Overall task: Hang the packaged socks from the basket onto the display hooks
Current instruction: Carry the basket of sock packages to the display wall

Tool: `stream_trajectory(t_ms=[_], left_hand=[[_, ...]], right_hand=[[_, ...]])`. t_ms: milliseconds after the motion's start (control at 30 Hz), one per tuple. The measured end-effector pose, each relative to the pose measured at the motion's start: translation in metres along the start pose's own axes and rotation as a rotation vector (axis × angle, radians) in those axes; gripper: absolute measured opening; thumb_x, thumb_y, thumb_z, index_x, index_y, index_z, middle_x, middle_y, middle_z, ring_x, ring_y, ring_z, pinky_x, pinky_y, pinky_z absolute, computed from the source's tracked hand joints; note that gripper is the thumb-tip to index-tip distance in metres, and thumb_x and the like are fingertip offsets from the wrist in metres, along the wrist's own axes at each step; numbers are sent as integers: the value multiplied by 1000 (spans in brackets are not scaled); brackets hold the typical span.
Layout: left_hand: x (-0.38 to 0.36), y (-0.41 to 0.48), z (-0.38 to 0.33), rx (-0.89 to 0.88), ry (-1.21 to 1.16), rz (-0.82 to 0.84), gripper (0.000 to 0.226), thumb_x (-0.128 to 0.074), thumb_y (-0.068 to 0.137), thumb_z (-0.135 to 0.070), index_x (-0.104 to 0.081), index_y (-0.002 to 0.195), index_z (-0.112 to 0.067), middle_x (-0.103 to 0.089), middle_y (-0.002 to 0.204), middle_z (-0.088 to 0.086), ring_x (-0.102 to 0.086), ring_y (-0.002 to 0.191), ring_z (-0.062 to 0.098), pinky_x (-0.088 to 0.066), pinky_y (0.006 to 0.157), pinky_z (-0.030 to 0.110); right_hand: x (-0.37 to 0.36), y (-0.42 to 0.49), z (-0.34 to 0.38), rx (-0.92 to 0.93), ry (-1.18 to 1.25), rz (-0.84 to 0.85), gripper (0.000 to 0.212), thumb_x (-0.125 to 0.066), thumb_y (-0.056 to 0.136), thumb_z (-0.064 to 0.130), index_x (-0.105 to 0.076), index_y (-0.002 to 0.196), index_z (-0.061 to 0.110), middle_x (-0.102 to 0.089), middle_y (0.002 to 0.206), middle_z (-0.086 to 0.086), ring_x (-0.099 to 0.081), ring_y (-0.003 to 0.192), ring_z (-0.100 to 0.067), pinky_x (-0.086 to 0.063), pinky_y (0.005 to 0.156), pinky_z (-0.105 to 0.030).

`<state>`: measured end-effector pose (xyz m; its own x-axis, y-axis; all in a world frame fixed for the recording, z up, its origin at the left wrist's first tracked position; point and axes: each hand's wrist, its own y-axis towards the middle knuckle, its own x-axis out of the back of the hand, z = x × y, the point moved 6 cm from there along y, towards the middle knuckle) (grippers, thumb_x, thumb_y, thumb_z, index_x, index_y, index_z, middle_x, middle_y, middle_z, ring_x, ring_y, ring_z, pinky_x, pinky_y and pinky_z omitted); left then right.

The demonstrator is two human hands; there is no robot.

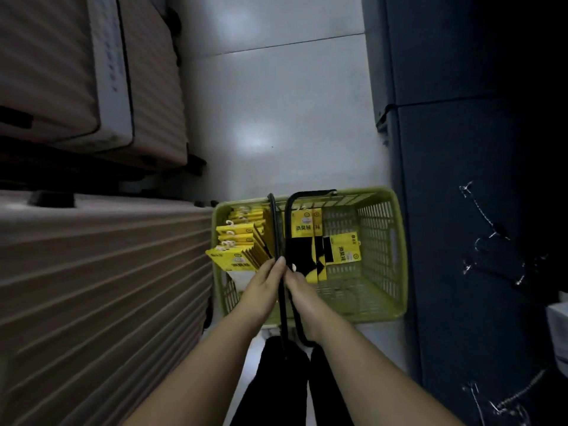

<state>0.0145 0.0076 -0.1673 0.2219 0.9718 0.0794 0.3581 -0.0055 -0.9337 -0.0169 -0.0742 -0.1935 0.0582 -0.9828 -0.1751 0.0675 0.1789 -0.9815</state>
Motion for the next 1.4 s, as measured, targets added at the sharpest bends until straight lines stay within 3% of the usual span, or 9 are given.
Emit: stream_trajectory(t_ms=[100, 233, 367, 533, 633, 733, 933, 1133, 1400], left_hand=[[-9, -15, -14, -10, -6, -17, 41, -32, 102, -40, -57, 120, -14, -58, 126, 8, -53, 120, 24, -40, 106, 44], [1, -45, -45, -32, 91, -189, 37, -31, 103, -19, -45, 128, 4, -61, 112, 21, -59, 99, 33, -48, 92, 41], [15, -108, -99, -90, 93, -217, 26, -33, 103, -18, -51, 112, -1, -54, 78, 5, -51, 64, 19, -40, 62, 30], [7, -217, -188, -317, 53, -171, 23, -37, 102, -22, -53, 102, -6, -50, 73, 4, -47, 68, 22, -41, 68, 38], [3, -266, -244, -461, 28, -140, 28, -38, 101, -26, -53, 110, -4, -52, 79, 8, -51, 72, 24, -45, 72, 40], [11, -291, -302, -588, 18, -92, 23, -39, 101, -29, -53, 99, -11, -52, 80, 11, -53, 77, 28, -45, 73, 40], [44, -300, -421, -736, -5, 145, 23, -36, 102, -25, -40, 80, -19, -47, 60, -4, -48, 51, 9, -42, 52, 23], [115, -279, -566, -697, 82, 215, 8, -37, 102, -26, -41, 102, -19, -44, 67, 1, -46, 61, 17, -42, 62, 33], [180, -232, -683, -754, -5, 152, 10, -37, 102, -24, -44, 102, -17, -41, 67, -1, -42, 55, 11, -39, 52, 24]], right_hand=[[14, -30, 11, 86, -44, -94, 81, -39, 91, 63, -1, 152, 25, -20, 157, -1, -24, 142, -28, -31, 101, -40], [35, -100, 33, 250, -99, -208, 50, -40, 100, 37, -30, 142, 11, -46, 138, -6, -43, 127, -24, -31, 86, -27], [42, -196, 63, 367, -153, -210, 53, -35, 101, 39, -27, 148, 16, -35, 151, -3, -34, 137, -20, -30, 105, -31], [48, -320, 117, 556, -235, -335, 55, -33, 101, 40, -28, 148, 12, -38, 149, -7, -38, 135, -23, -32, 110, -37], [52, -380, 159, 666, -245, -381, 44, -32, 102, 38, -42, 134, 10, -57, 111, -1, -56, 93, -10, -46, 72, -24], [51, -415, 206, 745, -203, -361, 25, -33, 101, 38, -46, 97, 18, -45, 75, 9, -39, 60, 0, -29, 52, -19], [30, -443, 321, 869, -200, -408, 23, -35, 102, 36, -50, 92, 21, -42, 68, 5, -37, 56, -8, -27, 53, -25], [3, -470, 472, 914, -120, -442, 28, -34, 102, 36, -41, 78, 22, -40, 65, 5, -35, 50, -7, -26, 49, -24], [1, -476, 616, 962, -115, -407, 33, -31, 103, 33, -41, 76, 18, -36, 60, 3, -29, 37, -4, -25, 36, -17]])
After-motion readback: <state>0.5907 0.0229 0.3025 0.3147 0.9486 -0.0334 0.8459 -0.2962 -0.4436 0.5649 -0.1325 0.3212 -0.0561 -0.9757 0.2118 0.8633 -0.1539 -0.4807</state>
